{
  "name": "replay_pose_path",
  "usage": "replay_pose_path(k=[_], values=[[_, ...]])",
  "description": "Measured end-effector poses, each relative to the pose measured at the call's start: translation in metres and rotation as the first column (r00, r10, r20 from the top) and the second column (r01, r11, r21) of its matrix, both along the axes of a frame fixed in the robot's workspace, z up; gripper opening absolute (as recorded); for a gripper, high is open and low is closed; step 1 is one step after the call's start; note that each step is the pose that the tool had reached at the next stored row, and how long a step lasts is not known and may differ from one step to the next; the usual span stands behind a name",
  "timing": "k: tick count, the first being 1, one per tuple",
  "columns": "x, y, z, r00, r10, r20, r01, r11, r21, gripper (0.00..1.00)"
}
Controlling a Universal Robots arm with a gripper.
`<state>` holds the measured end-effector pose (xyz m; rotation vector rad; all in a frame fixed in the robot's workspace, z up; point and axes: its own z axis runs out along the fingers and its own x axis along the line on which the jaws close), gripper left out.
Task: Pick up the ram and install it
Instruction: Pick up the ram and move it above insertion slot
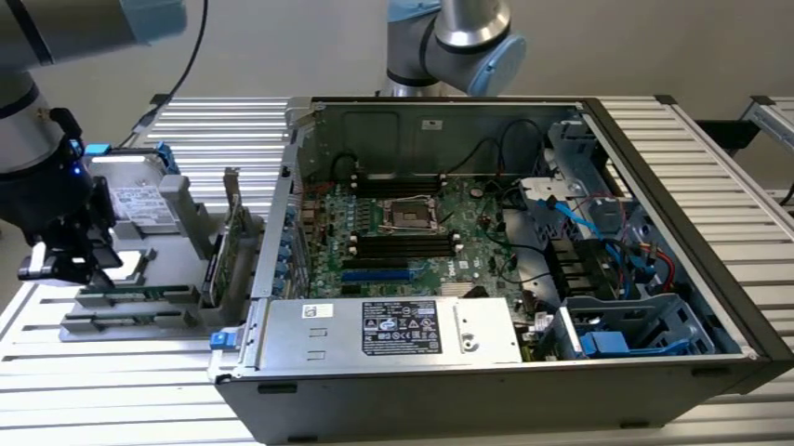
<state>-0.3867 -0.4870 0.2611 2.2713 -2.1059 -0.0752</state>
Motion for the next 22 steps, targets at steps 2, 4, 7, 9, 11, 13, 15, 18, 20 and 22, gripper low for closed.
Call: replay_pose_path(k=[2, 4, 7, 9, 11, 13, 15, 18, 20, 22], values=[[0.001, -0.0012, -0.0033, 1.0, 0.008, 0.0, -0.008, 1.0, 0.0, 0.36], [0.001, -0.0027, -0.0061, 0.9999, 0.013, -0.0001, -0.013, 0.9999, -0.0002, 0.36], [0.001, -0.0061, -0.0101, 0.9998, 0.02, 0.0, -0.02, 0.9998, 0.0001, 0.36], [0.002, -0.0088, -0.012, 0.9997, 0.025, 0.0, -0.025, 0.9997, 0.0001, 0.36], [0.003, -0.0106, -0.0141, 0.9996, 0.029, 0.0003, -0.029, 0.9996, 0.0004, 0.36], [0.005, -0.012, -0.0167, 0.9994, 0.034, 0.0, -0.034, 0.9994, 0.0006, 0.36], [0.006, -0.013, -0.0196, 0.9992, 0.039, 0.0001, -0.039, 0.9992, 0.001, 0.36], [0.008, -0.0137, -0.0239, 0.9991, 0.044, 0.0, -0.044, 0.9991, 0.0012, 0.36], [0.009, -0.014, -0.0274, 0.9989, 0.047, 0.0, -0.047, 0.9989, 0.0011, 0.36], [0.011, -0.0141, -0.0311, 0.9987, 0.051, 0.0001, -0.051, 0.9987, 0.0012, 0.36]])
